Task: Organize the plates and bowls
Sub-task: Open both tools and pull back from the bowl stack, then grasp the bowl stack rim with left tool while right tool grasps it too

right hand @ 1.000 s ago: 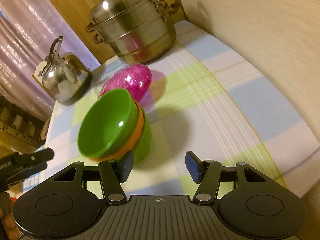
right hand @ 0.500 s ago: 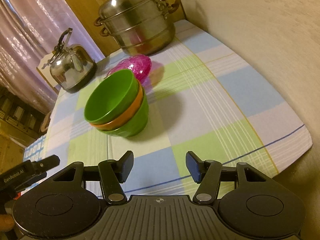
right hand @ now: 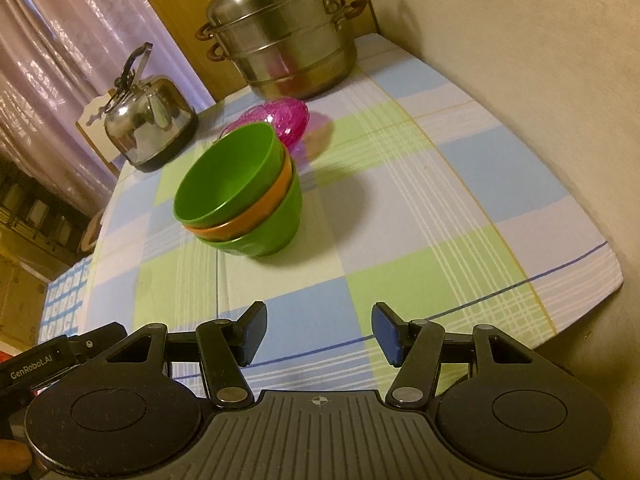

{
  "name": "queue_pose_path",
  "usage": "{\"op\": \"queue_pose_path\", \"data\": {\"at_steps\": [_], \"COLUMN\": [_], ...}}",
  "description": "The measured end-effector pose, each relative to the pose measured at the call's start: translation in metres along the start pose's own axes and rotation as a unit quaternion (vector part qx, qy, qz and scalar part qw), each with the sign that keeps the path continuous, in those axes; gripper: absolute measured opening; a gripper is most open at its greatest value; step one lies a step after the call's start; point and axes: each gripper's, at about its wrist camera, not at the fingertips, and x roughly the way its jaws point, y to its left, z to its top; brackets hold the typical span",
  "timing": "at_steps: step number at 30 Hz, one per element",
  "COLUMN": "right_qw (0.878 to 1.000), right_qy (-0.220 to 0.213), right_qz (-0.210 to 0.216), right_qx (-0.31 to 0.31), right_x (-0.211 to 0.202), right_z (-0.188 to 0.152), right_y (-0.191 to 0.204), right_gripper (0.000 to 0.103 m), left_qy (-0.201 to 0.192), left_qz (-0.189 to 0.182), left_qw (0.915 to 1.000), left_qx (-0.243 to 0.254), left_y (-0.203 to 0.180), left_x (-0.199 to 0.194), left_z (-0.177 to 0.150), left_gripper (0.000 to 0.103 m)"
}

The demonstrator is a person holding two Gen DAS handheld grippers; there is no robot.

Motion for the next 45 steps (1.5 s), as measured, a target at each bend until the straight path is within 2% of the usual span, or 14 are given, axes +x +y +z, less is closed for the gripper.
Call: {"op": "queue_pose_path", "data": {"at_steps": [10, 16, 21, 31, 38, 45], "right_qw": [1.0, 0.999, 1.0, 1.0, 1.0, 0.999], "right_qy": [-0.005, -0.027, 0.0, 0.011, 0.009, 0.003], "right_qz": [-0.006, -0.017, -0.003, -0.002, 0.015, 0.035], "right_qx": [0.009, -0.016, 0.015, 0.02, 0.022, 0.017], "right_x": [0.004, 0.006, 0.014, 0.031, 0.042, 0.061], "right_z": [-0.002, 0.001, 0.014, 0.035, 0.053, 0.085], "right_y": [-0.003, -0.003, -0.008, -0.002, 0.003, 0.012], "right_gripper": [0.058, 0.058, 0.058, 0.058, 0.058, 0.058], "left_qy": [0.006, 0.01, 0.013, 0.01, 0.014, 0.016], "left_qz": [-0.007, -0.025, -0.035, -0.039, -0.045, -0.058], "left_qw": [0.9999, 0.9996, 0.9991, 0.9989, 0.9982, 0.9973], "left_qx": [-0.004, -0.01, -0.02, -0.024, -0.037, -0.042], "left_y": [-0.001, -0.002, 0.001, 0.002, 0.006, 0.001], "left_x": [0.006, 0.011, 0.017, 0.034, 0.054, 0.078], "left_z": [0.0, 0.006, 0.014, 0.032, 0.054, 0.083], "left_gripper": [0.086, 0.086, 0.086, 0.086, 0.086, 0.083]}}
